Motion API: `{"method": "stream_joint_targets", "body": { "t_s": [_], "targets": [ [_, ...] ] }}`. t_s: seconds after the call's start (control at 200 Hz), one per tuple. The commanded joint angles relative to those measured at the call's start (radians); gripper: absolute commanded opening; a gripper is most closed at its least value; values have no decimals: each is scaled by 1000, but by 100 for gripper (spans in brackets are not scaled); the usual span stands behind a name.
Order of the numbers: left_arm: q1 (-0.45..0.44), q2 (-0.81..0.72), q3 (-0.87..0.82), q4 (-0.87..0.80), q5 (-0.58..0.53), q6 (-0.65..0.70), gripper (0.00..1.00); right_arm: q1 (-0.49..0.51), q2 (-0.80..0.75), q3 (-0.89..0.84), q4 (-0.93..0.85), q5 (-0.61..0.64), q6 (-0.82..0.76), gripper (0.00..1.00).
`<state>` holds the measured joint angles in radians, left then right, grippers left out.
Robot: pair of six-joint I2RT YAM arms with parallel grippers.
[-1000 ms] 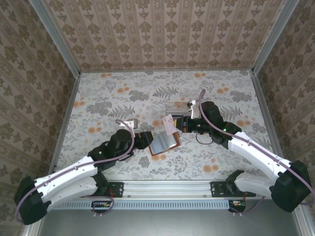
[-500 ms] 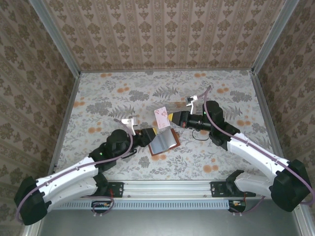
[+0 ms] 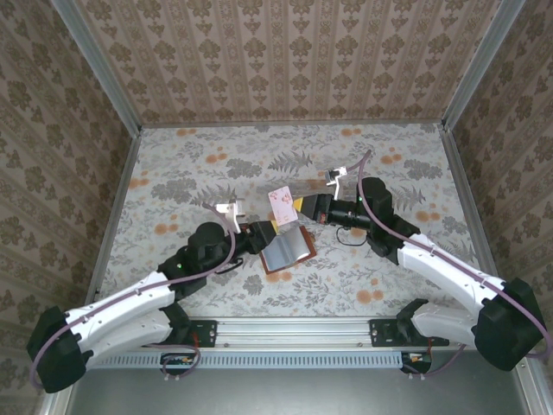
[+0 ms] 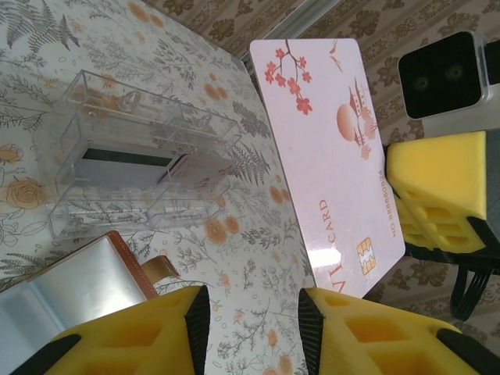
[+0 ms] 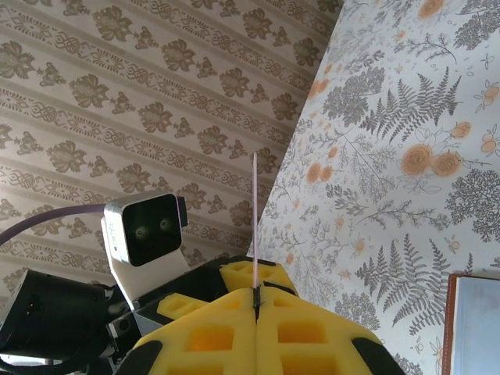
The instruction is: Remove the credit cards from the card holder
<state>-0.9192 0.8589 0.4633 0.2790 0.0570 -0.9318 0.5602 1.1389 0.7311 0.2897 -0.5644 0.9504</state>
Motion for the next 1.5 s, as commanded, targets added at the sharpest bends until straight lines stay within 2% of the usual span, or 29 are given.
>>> {"method": "stream_joint_targets", "body": {
  "t_s": [0.0, 0.235, 0.335, 0.615, 0.84, 0.965, 1.195, 1.315, 1.495],
  "targets": [
    [11, -6, 45, 50, 15, -9, 40, 7, -2, -18, -1, -25, 3, 0],
    [33, -115, 2, -32, -60, -26, 40, 1, -38, -19, -62, 34, -29, 0],
    [43, -118, 0, -13, -28, -27, 39, 1, -19, -22, -31, 6, -16, 0],
    [49, -7, 26, 94, 71, -42, 39, 4, 5, -29, 48, -46, 24, 0],
    [52, 17, 32, 133, 95, -52, 35, 9, 17, -32, 73, -64, 37, 0],
    [53, 24, 31, 151, 103, -57, 30, 13, 33, -32, 90, -73, 46, 0],
    [53, 22, 25, 166, 112, -73, 7, 16, 40, -29, 92, -75, 46, 0],
    [53, 19, 23, 166, 113, -76, 5, 17, 41, -27, 85, -69, 42, 30],
    [52, 21, 22, 172, 122, -79, 4, 16, 50, -26, 113, -84, 48, 30]
  ]
}}
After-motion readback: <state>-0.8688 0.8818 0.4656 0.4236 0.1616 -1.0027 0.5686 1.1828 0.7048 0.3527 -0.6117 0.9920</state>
